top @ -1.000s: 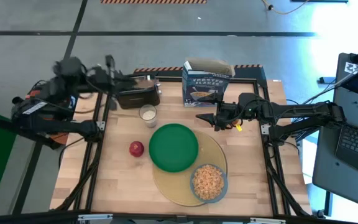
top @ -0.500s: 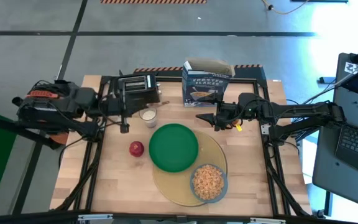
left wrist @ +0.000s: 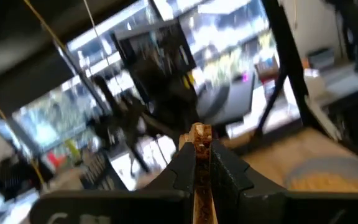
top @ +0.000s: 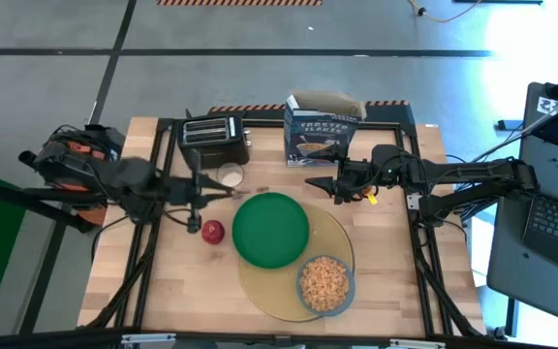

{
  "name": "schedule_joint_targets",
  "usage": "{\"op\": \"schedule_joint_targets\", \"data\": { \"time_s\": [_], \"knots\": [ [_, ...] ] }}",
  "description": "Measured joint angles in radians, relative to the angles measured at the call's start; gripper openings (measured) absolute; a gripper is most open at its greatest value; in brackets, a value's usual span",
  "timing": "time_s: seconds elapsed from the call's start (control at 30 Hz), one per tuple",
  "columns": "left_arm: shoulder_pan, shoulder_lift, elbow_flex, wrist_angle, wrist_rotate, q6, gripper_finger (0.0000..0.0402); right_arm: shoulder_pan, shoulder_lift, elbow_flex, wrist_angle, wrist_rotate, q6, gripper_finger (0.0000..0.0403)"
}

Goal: Arrange a breakfast setting
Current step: Put the toasted bread from the toaster oven to the green plate

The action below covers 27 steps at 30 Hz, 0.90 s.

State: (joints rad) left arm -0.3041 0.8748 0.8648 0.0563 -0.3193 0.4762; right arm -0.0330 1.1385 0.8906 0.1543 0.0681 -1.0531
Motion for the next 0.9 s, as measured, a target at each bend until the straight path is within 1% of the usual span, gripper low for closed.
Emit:
{"op": "schedule_joint_targets", "data": {
  "time_s": [0.2, 0.3, 0.37, 0.43, 0.5, 0.57, 0.73, 0.83, 0.9],
  "knots": [
    [-0.083, 0.125, -0.110, 0.008, -0.206, -0.093, 0.0018, 0.000, 0.000, 0.000, 0.000, 0.000, 0.000, 0.0342],
    [-0.133, 0.212, -0.133, 0.107, -0.301, -0.096, 0.0018, 0.000, 0.000, 0.000, 0.000, 0.000, 0.000, 0.0342],
    [-0.165, 0.284, -0.134, 0.177, -0.381, -0.045, 0.0018, 0.000, 0.000, 0.000, 0.000, 0.000, 0.000, 0.0342],
    [-0.183, 0.371, -0.132, 0.256, -0.453, 0.052, 0.0018, 0.000, 0.000, 0.000, 0.000, 0.000, 0.000, 0.0342],
    [-0.193, 0.456, -0.115, 0.300, -0.515, 0.146, 0.0018, 0.000, 0.000, 0.000, 0.000, 0.000, 0.000, 0.0342],
    [-0.195, 0.539, -0.087, 0.319, -0.564, 0.201, 0.0018, 0.000, 0.000, 0.000, -0.001, 0.000, 0.000, 0.0342],
    [-0.194, 0.716, 0.010, 0.319, -0.580, 0.313, 0.0018, 0.000, 0.000, 0.000, 0.000, 0.000, 0.000, 0.0342],
    [-0.194, 0.785, 0.067, 0.311, -0.580, 0.417, 0.0019, 0.000, 0.000, 0.000, 0.000, 0.000, 0.000, 0.0342],
    [-0.194, 0.811, 0.101, 0.251, -0.564, 0.447, 0.0021, 0.000, 0.000, 0.000, 0.000, 0.000, 0.000, 0.0342]
  ]
}}
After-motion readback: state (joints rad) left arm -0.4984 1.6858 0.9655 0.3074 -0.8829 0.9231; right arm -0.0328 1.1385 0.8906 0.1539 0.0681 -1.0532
